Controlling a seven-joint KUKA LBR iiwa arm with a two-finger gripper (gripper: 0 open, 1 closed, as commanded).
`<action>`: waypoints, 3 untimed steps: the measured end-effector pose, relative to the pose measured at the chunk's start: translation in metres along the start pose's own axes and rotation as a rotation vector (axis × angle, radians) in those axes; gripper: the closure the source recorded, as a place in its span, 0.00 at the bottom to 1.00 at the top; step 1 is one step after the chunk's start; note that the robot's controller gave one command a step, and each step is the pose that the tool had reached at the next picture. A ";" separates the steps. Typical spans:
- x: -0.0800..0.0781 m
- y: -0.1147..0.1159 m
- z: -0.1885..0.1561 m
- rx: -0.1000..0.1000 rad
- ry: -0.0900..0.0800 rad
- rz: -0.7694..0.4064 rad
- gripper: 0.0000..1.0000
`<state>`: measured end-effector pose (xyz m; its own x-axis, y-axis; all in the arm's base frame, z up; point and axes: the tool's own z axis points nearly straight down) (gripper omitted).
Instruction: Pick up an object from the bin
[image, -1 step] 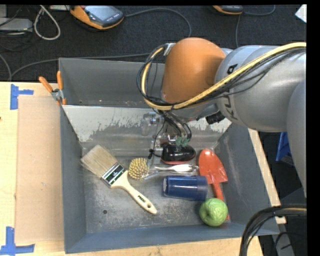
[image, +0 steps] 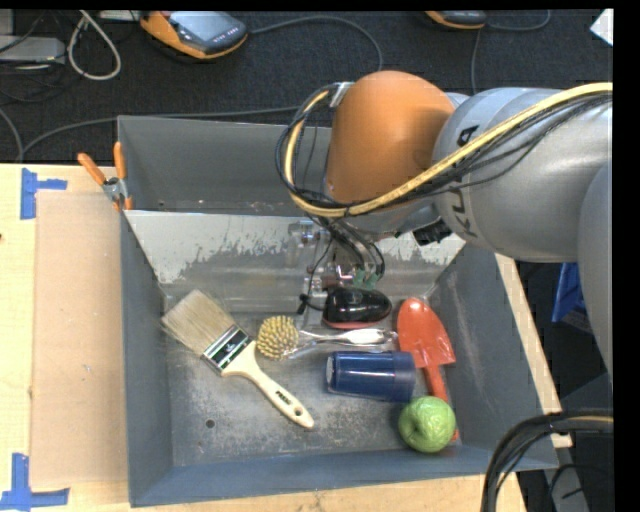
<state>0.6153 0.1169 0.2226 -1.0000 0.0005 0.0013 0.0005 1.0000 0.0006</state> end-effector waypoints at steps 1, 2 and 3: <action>-0.001 -0.017 0.127 0.000 0.002 -0.086 0.00; -0.002 -0.018 0.071 -0.001 -0.008 -0.111 0.00; 0.001 -0.018 0.152 0.000 0.008 -0.093 0.00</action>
Offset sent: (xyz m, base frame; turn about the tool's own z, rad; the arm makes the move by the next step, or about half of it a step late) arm 0.0025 -0.0193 -0.0670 -0.1142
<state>0.6145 0.0985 0.0709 -0.9957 -0.0921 0.0090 -0.0921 0.9957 0.0012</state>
